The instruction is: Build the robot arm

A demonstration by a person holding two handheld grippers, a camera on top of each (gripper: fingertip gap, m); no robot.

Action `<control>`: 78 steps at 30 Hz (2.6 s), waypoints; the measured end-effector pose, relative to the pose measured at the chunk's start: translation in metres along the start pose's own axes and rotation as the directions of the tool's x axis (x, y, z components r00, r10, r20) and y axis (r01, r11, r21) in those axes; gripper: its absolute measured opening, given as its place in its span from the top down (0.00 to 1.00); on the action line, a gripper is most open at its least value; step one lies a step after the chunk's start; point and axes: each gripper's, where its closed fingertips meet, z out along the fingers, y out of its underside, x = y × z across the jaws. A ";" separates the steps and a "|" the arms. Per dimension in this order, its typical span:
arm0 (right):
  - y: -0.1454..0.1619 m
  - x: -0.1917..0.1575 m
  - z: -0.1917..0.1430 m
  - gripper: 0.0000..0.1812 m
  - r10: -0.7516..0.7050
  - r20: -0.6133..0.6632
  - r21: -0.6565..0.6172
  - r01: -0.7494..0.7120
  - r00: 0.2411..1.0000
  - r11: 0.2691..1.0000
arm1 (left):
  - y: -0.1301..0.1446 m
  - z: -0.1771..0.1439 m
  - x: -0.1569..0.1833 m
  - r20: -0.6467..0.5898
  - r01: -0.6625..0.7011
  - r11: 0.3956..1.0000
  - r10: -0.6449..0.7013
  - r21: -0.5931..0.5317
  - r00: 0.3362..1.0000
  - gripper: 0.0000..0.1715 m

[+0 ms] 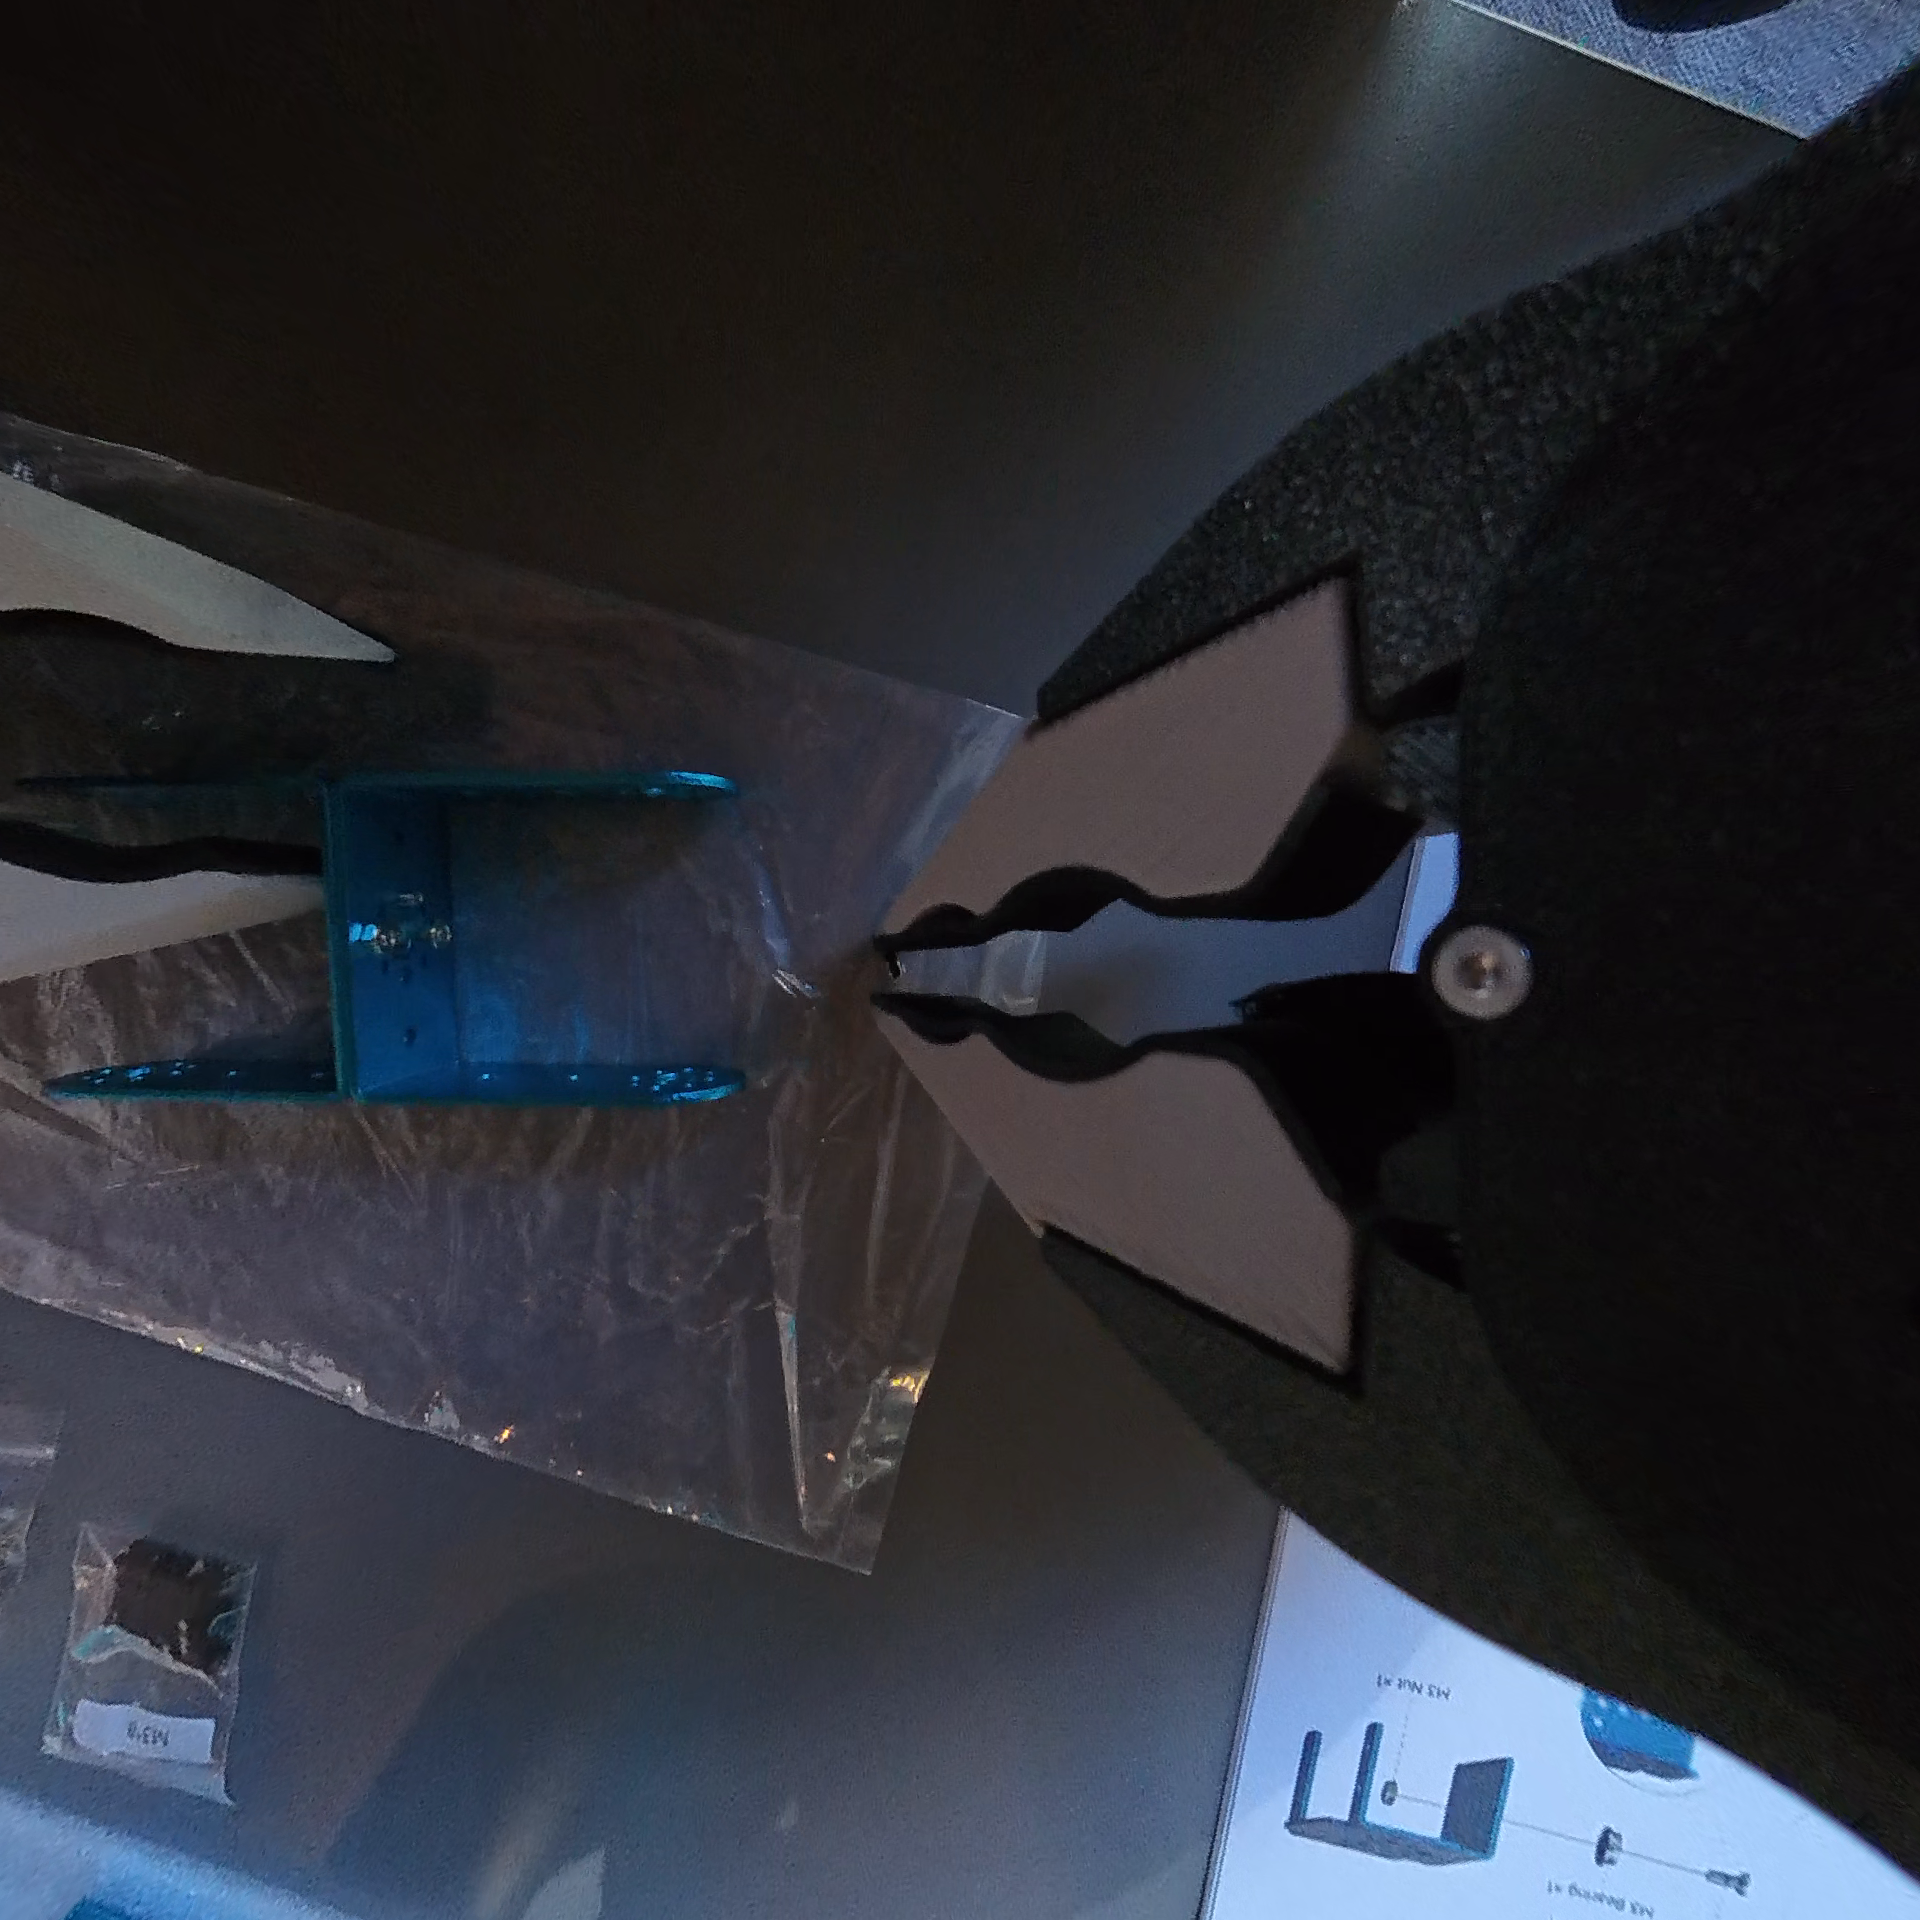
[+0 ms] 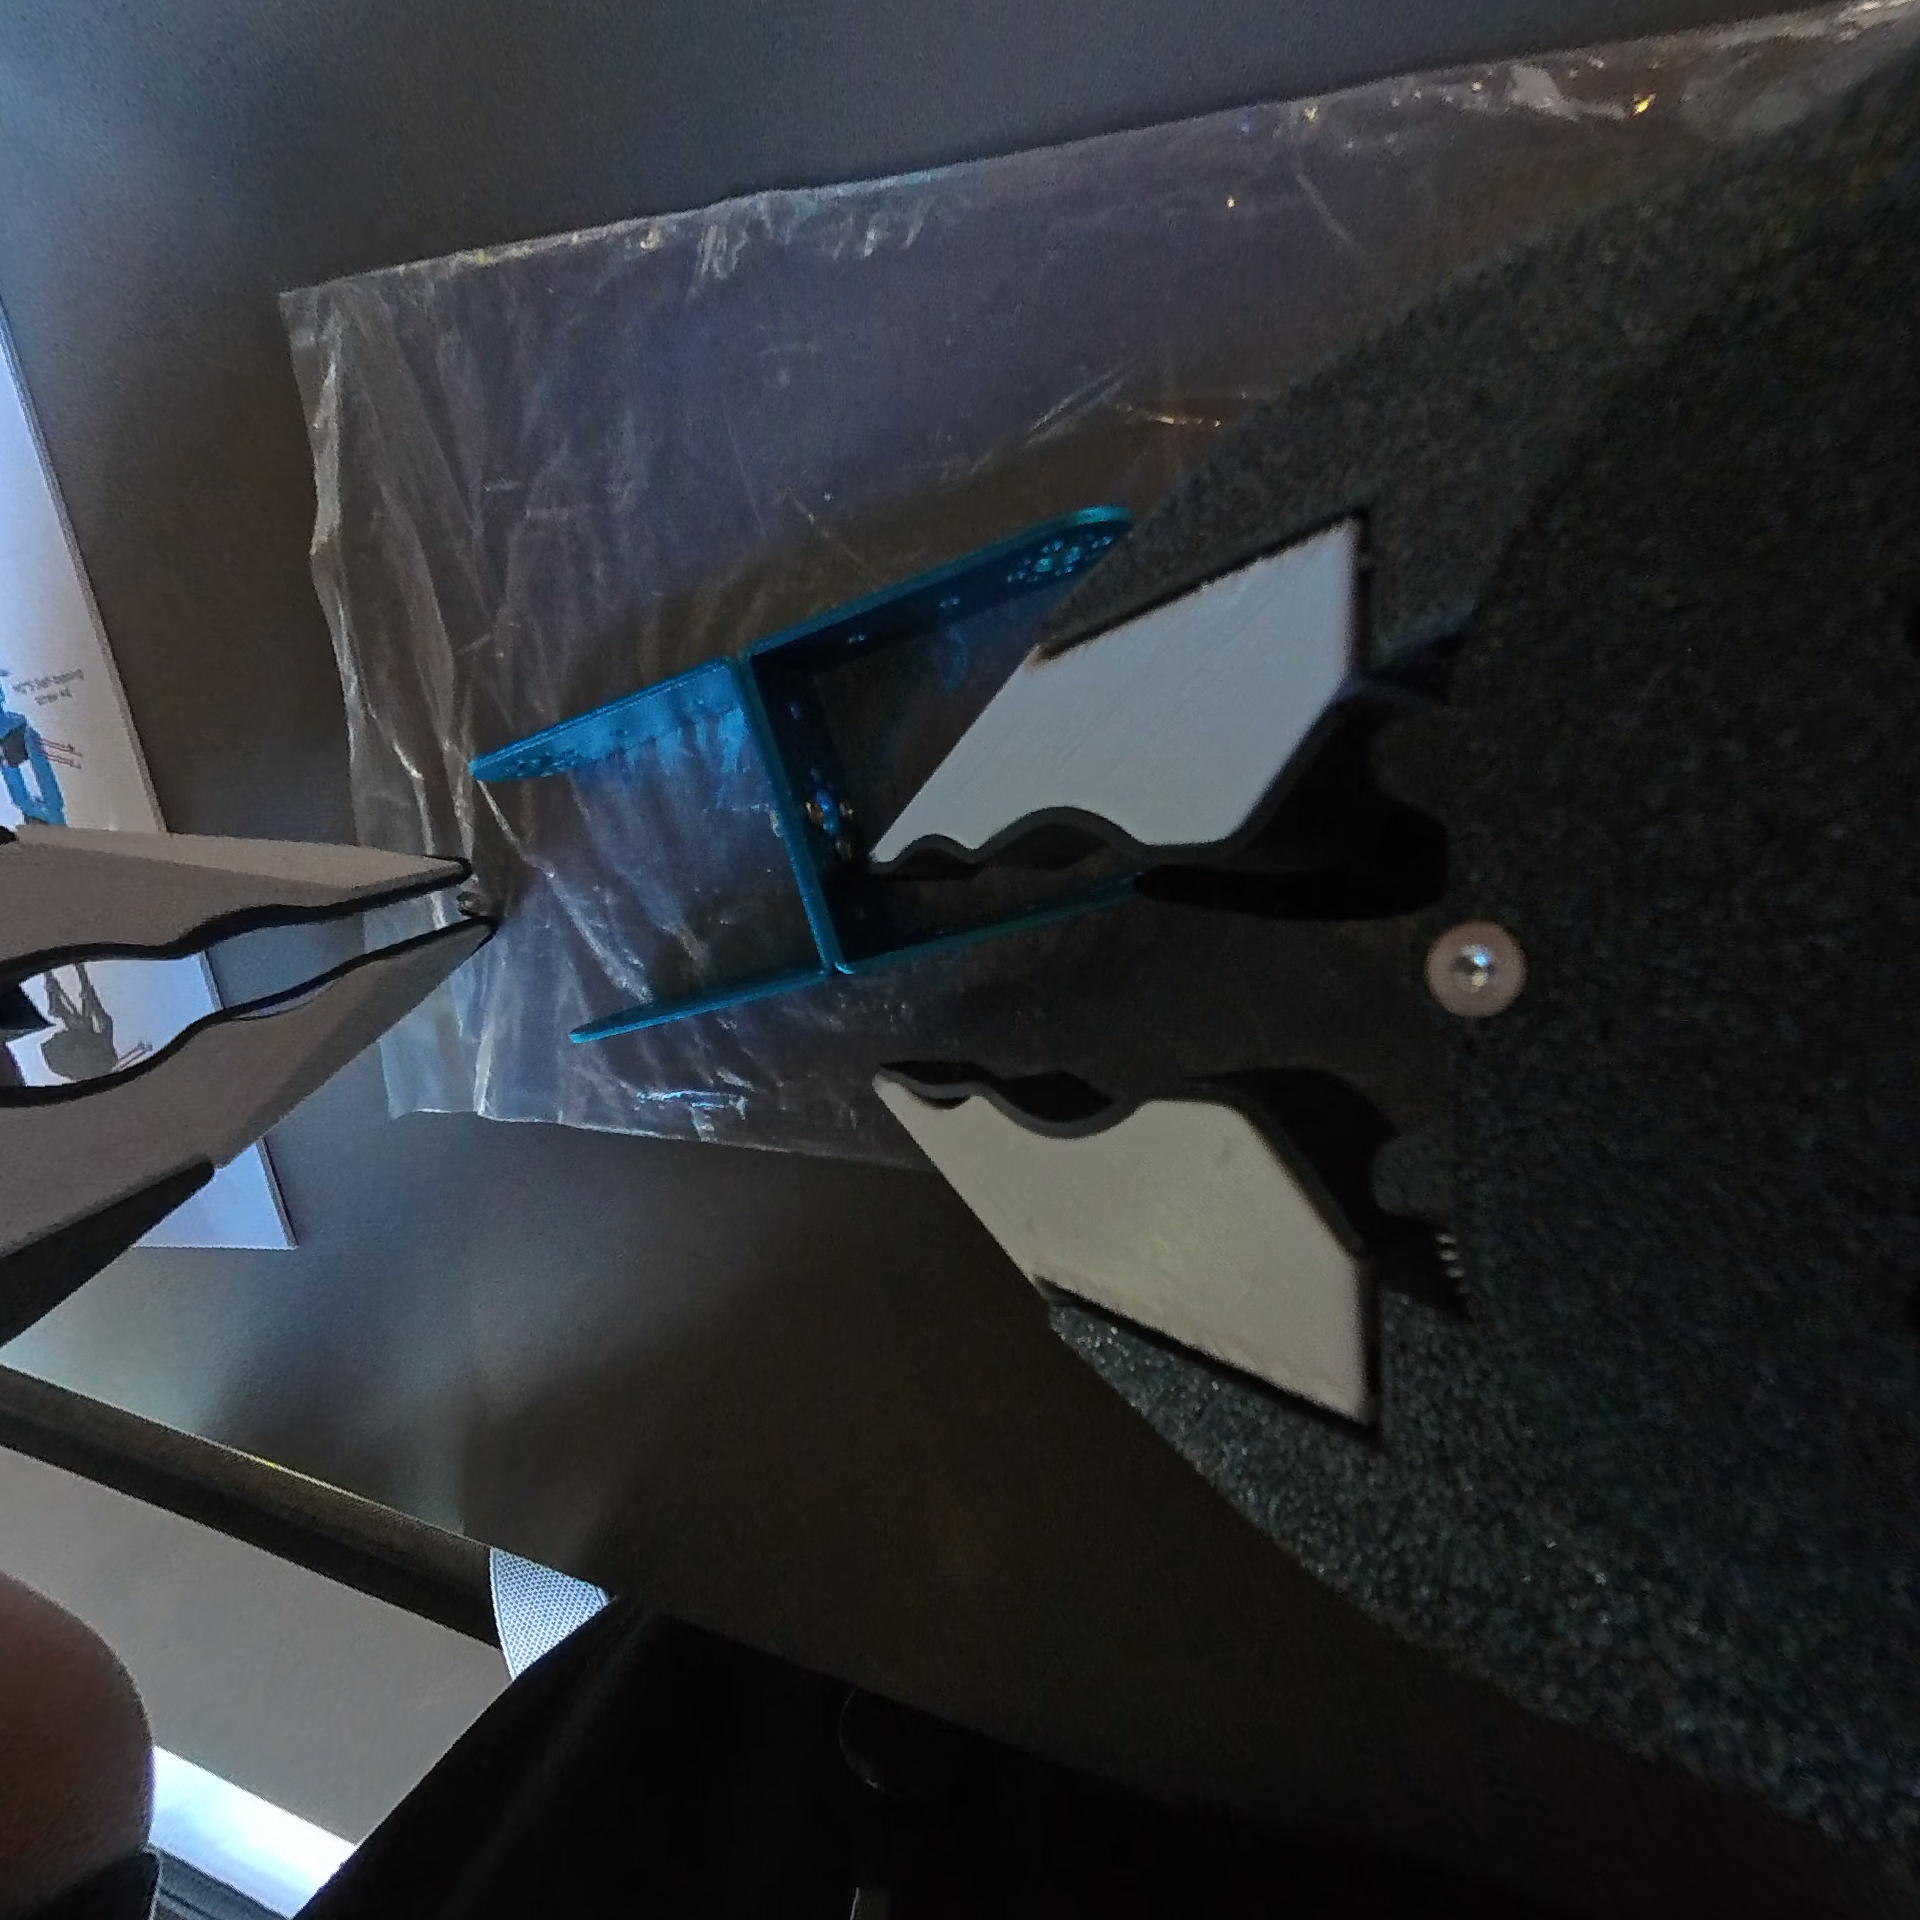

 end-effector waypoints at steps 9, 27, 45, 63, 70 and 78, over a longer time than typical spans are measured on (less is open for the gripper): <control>0.001 -0.001 0.000 0.81 0.000 0.004 -0.004 0.000 1.000 1.000 | 0.002 -0.001 -0.002 0.019 0.025 1.000 -0.025 -0.014 1.000 0.95; 0.002 -0.004 0.001 0.81 -0.006 0.015 -0.013 0.006 1.000 1.000 | -0.003 0.003 0.003 0.000 0.049 0.999 -0.049 -0.009 0.999 0.98; 0.001 0.000 -0.001 0.81 0.005 -0.001 -0.006 -0.005 1.000 1.000 | -0.009 0.000 0.002 -0.002 0.060 0.998 -0.060 -0.003 0.998 1.00; 0.002 -0.004 0.000 0.80 -0.004 0.009 -0.010 0.004 1.000 1.000 | -0.005 0.005 0.001 0.025 0.107 0.990 -0.106 -0.088 0.994 0.97; 0.002 -0.005 0.001 0.80 -0.008 0.013 -0.015 0.008 1.000 1.000 | -0.007 0.006 -0.001 0.024 0.048 0.989 -0.045 -0.137 0.999 0.94; 0.003 -0.007 0.002 0.81 -0.008 0.021 -0.015 0.008 1.000 1.000 | -0.006 0.006 0.002 -0.079 -0.046 0.978 0.030 -0.204 0.996 0.95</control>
